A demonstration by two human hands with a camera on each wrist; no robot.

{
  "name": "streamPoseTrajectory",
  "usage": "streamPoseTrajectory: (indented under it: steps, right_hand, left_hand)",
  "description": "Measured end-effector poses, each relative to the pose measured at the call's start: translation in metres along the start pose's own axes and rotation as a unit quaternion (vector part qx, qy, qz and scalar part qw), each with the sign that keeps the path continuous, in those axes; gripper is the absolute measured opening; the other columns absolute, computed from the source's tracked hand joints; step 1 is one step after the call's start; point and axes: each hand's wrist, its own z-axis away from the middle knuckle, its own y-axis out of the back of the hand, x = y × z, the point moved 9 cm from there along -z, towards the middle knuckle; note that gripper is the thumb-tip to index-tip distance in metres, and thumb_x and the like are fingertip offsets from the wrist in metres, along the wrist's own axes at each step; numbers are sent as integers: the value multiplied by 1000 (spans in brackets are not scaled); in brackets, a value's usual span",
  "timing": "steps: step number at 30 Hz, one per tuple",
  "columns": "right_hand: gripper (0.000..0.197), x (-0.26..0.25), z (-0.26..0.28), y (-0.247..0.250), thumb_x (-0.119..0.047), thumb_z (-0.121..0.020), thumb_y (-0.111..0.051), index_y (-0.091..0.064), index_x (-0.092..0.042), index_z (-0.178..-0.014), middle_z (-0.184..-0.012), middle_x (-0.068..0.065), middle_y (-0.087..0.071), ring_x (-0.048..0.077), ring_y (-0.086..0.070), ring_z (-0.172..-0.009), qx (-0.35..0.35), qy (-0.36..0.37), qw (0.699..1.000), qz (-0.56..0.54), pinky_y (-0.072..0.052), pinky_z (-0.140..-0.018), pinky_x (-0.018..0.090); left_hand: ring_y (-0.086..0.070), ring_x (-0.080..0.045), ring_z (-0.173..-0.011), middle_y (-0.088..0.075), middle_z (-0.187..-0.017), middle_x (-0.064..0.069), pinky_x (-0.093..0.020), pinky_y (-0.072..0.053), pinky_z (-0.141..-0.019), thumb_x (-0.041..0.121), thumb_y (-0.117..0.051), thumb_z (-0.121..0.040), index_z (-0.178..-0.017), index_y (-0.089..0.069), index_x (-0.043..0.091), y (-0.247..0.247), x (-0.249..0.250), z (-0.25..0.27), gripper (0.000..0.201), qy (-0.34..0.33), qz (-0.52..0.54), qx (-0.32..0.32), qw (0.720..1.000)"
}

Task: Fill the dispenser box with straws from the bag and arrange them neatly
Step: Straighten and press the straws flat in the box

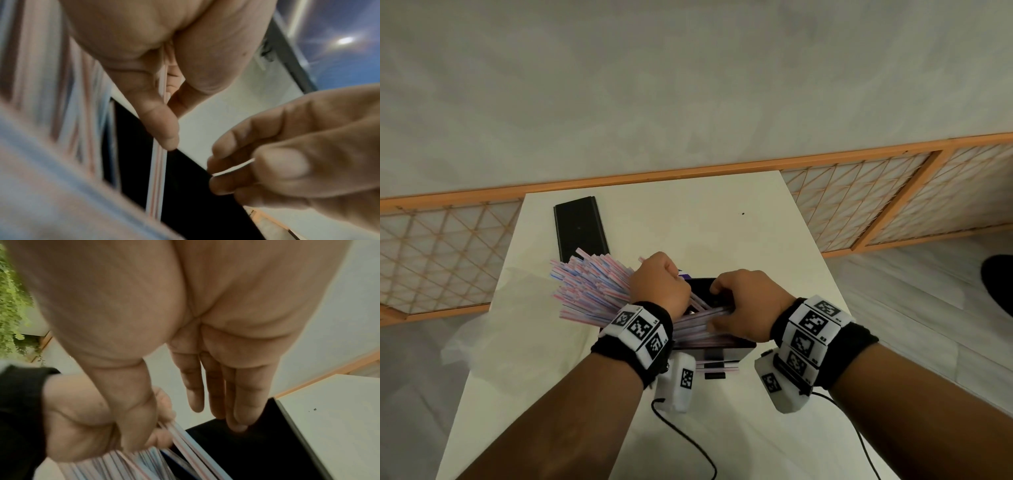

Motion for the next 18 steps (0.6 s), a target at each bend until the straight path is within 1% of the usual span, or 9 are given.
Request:
streamPoseTrajectory:
  steps: [2,4,7,8,10,12,15,16,18]
  right_hand:
    - [47,-3,-3,5,-38,-77,-78,-59,-21,-117,-103,-3,-63,17,-56,-88,28,8,999,-22,-46,-76,28]
    - [40,-11,-6,6,-37,-81,-75,-56,-22,-112,-95,-5,-61,17,-56,-82,56,23,997,-54,-43,-71,28]
    - [19,-28,-15,-1,-31,-91,-62,-55,-21,-106,-90,-2,-64,18,-58,-80,65,49,991,-109,-47,-70,32]
    - [11,-33,-18,-4,-28,-96,-54,-55,-20,-103,-87,0,-64,20,-58,-79,65,56,990,-116,-46,-69,32]
    - [14,-40,-23,-9,-23,-101,-43,-55,-15,-98,-83,4,-64,24,-58,-76,71,72,987,-122,-46,-68,34]
    - [17,-42,-25,-12,-22,-103,-41,-54,-13,-97,-78,5,-62,23,-57,-71,67,77,985,-137,-46,-66,35]
    - [21,-42,-24,-21,-28,-103,-44,-46,-22,-83,-67,-3,-52,17,-48,-63,48,79,987,-132,-39,-61,33]
    - [23,-45,-22,-24,-30,-103,-45,-46,-23,-81,-66,-4,-50,17,-47,-62,43,85,987,-126,-39,-62,33]
    - [25,-59,-17,-28,-32,-102,-46,-49,-20,-80,-65,-5,-49,18,-46,-61,40,112,985,-126,-39,-62,35]
  left_hand:
    - [-67,-21,-62,-69,-73,-9,-31,-57,-61,6,-60,-89,-84,-57,15,15,22,11,10,-64,-21,6,998]
    - [-62,-14,-56,-65,-70,-6,-13,-45,-48,9,-61,-92,-88,-58,15,36,44,24,8,-125,-23,28,991]
    - [-55,-3,-56,-62,-70,1,-6,-40,-50,12,-62,-94,-91,-58,18,56,62,37,8,-178,-24,40,983]
    - [-56,-3,-56,-63,-72,2,-7,-41,-50,13,-63,-94,-92,-58,20,58,63,40,9,-183,-18,34,982]
    - [-61,-6,-62,-67,-80,3,-11,-44,-52,20,-66,-93,-95,-57,25,66,62,43,10,-182,0,31,983]
    - [-63,-7,-72,-65,-92,9,-11,-45,-59,34,-69,-91,-104,-55,30,83,58,45,19,-183,35,55,981]
    - [-66,-15,-84,-65,-99,6,-36,-58,-72,54,-59,-90,-108,-55,34,116,50,43,28,-198,132,140,961]
    - [-65,-14,-85,-65,-98,6,-39,-57,-72,57,-53,-91,-106,-56,31,120,46,41,30,-196,139,142,960]
    - [-63,-11,-81,-67,-92,5,-36,-52,-73,60,-42,-95,-97,-60,23,104,41,36,41,-183,110,73,974]
